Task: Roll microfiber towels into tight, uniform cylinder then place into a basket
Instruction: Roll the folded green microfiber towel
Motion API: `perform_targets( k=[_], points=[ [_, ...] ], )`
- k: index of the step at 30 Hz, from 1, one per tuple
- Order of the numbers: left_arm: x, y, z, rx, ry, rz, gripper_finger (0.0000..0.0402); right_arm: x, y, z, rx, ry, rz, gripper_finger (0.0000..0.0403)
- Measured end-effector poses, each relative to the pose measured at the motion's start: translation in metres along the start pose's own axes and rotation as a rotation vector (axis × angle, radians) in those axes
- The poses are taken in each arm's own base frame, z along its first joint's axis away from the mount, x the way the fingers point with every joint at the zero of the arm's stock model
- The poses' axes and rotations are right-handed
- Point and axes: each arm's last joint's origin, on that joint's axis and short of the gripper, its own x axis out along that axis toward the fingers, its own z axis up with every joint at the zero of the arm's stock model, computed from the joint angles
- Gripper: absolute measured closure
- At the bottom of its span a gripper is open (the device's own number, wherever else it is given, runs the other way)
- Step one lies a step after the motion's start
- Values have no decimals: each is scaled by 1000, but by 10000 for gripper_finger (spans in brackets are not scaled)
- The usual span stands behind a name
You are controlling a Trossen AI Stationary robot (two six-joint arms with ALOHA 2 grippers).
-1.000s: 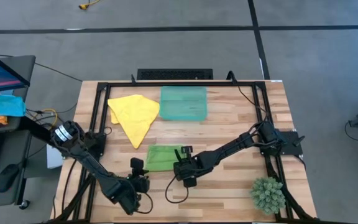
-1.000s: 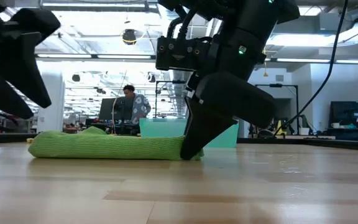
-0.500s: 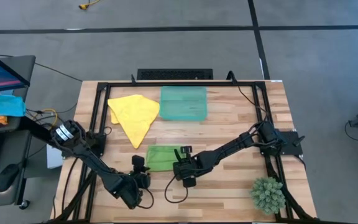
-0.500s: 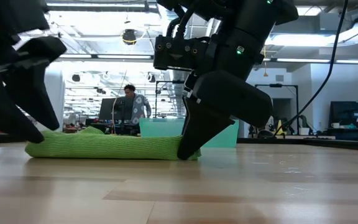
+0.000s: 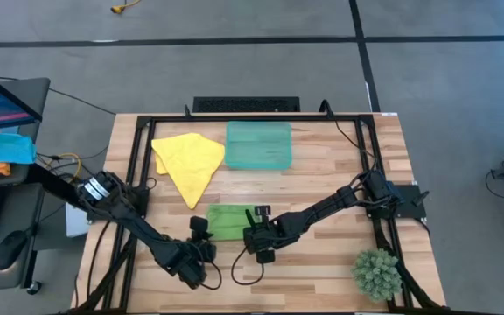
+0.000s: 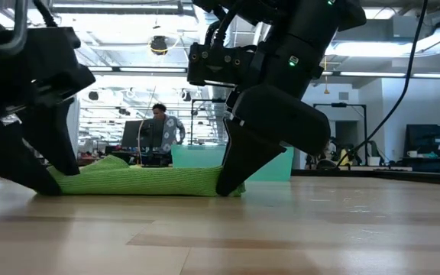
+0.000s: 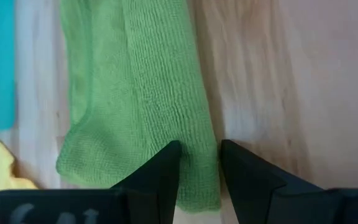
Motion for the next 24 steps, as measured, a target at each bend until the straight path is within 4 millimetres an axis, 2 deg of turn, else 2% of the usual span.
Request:
perform_targets(
  k=[9, 13, 19, 24],
  points=[
    [8, 4, -7, -56, 59, 91, 291, 0, 1, 0, 2, -2, 4, 383],
    [11, 7, -7, -59, 97, 58, 319, -1, 5, 0, -6, -4, 8, 385],
    [15, 10, -7, -76, 127, 32, 391, -3, 12, 0, -7, -16, 14, 382],
    [12, 12, -6, -122, 154, -23, 391, -12, 25, 10, 15, -42, 85, 385]
  ],
)
